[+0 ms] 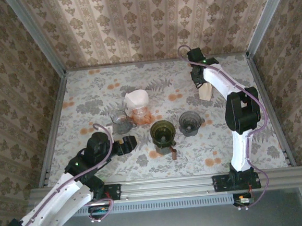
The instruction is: Place the coffee filter in the dripper
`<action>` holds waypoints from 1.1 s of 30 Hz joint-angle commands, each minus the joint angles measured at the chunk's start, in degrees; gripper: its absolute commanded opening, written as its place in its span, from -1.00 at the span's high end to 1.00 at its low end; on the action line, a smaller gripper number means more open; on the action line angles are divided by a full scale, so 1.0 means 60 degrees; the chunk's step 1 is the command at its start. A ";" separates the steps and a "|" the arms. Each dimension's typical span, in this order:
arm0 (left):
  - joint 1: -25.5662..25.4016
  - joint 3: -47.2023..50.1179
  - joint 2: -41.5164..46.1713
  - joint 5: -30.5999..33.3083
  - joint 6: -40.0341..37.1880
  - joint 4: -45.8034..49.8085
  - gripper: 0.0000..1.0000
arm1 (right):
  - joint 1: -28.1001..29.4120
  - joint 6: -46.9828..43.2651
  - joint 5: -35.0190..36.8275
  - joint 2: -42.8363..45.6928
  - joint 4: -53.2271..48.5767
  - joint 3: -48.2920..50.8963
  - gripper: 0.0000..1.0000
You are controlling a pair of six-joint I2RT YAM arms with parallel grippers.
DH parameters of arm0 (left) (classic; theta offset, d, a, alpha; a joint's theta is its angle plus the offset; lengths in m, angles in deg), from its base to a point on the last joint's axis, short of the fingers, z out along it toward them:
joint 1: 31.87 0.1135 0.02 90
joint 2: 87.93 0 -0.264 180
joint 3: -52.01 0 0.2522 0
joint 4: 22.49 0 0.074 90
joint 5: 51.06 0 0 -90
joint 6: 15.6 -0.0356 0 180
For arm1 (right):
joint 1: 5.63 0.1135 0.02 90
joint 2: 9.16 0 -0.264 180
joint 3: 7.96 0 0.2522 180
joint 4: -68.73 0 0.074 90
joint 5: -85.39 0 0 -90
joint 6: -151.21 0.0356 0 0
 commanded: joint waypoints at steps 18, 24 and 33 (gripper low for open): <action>0.0122 -0.0115 -0.0142 -0.0151 -0.0008 -0.0267 -0.90 | -0.0168 -0.0219 0.0443 -0.0805 -0.0073 -0.0424 0.64; 0.0139 -0.0115 -0.0135 -0.0150 0.0014 -0.0267 -0.89 | -0.0174 -0.0190 0.0500 -0.0809 0.0013 -0.0386 0.81; 0.0132 -0.0071 -0.0077 -0.0169 0.0003 -0.0286 -0.89 | -0.0126 -0.0074 0.0238 0.0114 0.0228 0.0165 1.00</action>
